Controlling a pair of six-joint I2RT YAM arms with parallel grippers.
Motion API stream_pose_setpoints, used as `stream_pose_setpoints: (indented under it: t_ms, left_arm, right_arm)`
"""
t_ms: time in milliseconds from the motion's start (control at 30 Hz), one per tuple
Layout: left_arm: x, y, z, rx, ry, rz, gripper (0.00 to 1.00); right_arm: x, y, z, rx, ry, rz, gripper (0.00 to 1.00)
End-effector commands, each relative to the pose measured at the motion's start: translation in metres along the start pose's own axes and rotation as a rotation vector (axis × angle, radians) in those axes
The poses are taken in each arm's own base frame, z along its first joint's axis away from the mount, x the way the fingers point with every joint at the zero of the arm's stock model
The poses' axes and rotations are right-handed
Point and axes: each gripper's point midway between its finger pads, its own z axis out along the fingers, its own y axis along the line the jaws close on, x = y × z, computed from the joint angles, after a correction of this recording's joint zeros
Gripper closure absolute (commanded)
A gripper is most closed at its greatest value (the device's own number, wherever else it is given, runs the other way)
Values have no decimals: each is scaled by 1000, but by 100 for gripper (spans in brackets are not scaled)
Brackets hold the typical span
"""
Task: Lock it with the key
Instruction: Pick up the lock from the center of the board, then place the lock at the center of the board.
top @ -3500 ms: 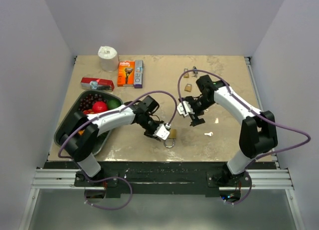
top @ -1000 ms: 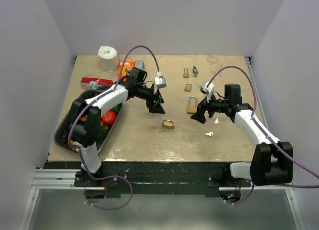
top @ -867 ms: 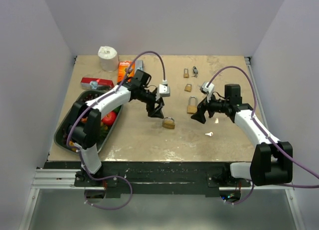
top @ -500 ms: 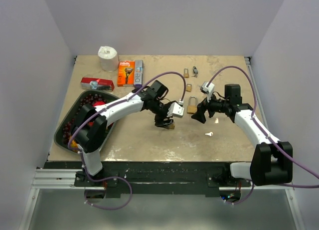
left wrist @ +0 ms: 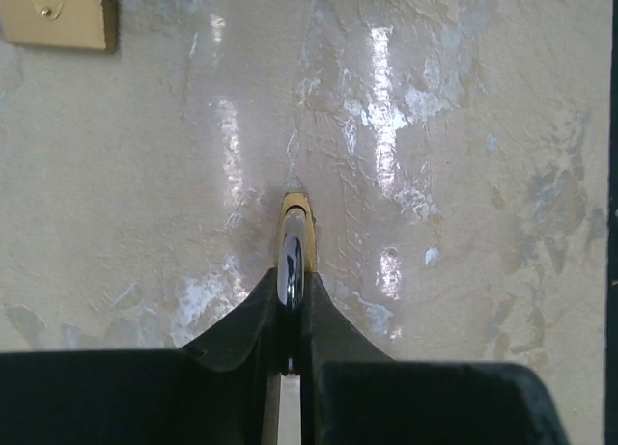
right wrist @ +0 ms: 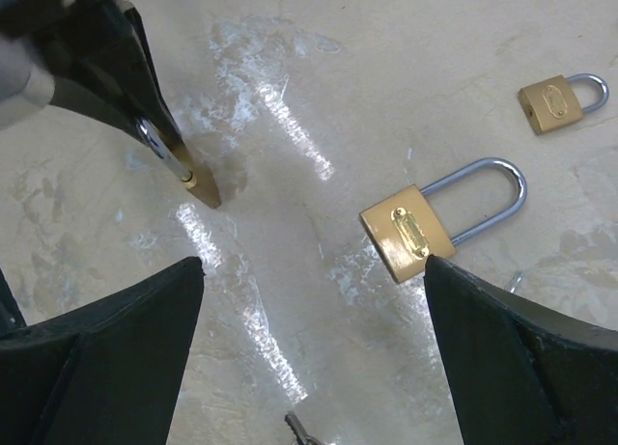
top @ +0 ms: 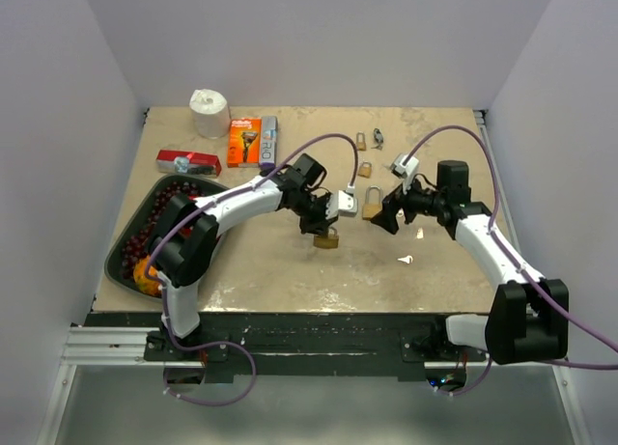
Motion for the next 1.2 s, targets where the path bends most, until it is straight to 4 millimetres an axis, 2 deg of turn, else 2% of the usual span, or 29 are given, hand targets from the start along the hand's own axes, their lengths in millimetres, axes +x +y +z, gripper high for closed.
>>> stream_pose_setpoints:
  t_ms: [0,33,67,100,133,167,233,267,300,333,367,467,600,700,800,867,933,1133,1167]
  left_arm:
    - [-53,36,-34,-31,-246,-247,100]
    - [-64,35,-39,14,-303,-381,100]
    - [-69,49,-49,0,-364,-433,100]
    - [-73,54,-52,10,-399,-492,100]
    - [-73,55,-56,33,-428,-644,100]
    - [-83,67,-62,10,-492,-648,100]
    - [-83,69,-64,19,-544,-741,100]
    - [-99,74,-73,34,-617,-778,100]
    - [-103,73,-75,47,-639,-800,100]
    - [-105,67,-75,95,-652,-868,100]
    - [-114,69,-80,102,-699,-844,100]
    - [-124,61,-90,157,-748,-867,100]
    - [-130,53,-102,178,-790,-826,100]
    - [-135,50,-108,214,-809,-816,100]
    - [-137,48,-111,229,-817,-798,100]
    - [-139,46,-112,246,-823,-794,100]
    - [-139,45,-113,248,-825,-789,100]
    - [-138,46,-112,238,-819,-799,100]
    - [-136,46,-110,240,-813,-807,100]
  right_arm:
    - [-22,-9,4,49,-80,5,1]
    - [-25,-14,7,67,-88,2,1]
    - [-28,-14,9,71,-96,16,1]
    - [-31,-11,12,64,-104,15,1]
    - [-33,-9,14,57,-109,15,1]
    - [-37,-11,16,73,-117,9,1]
    - [-39,4,26,56,-117,-10,1]
    - [-52,0,26,100,-156,-47,1]
    - [-52,12,33,86,-155,-68,1]
    - [-54,13,35,106,-161,-81,1]
    - [-61,13,37,120,-187,-111,1]
    - [-64,15,43,191,-195,-177,1]
    - [-68,23,49,247,-209,-278,1]
    - [-64,14,53,296,-182,-269,1]
    - [-62,15,59,276,-172,-260,1]
    - [-61,23,65,220,-171,-256,1]
    - [-59,24,68,208,-159,-242,4]
    - [-69,21,65,228,-169,-234,29]
    - [-72,21,64,229,-174,-235,39]
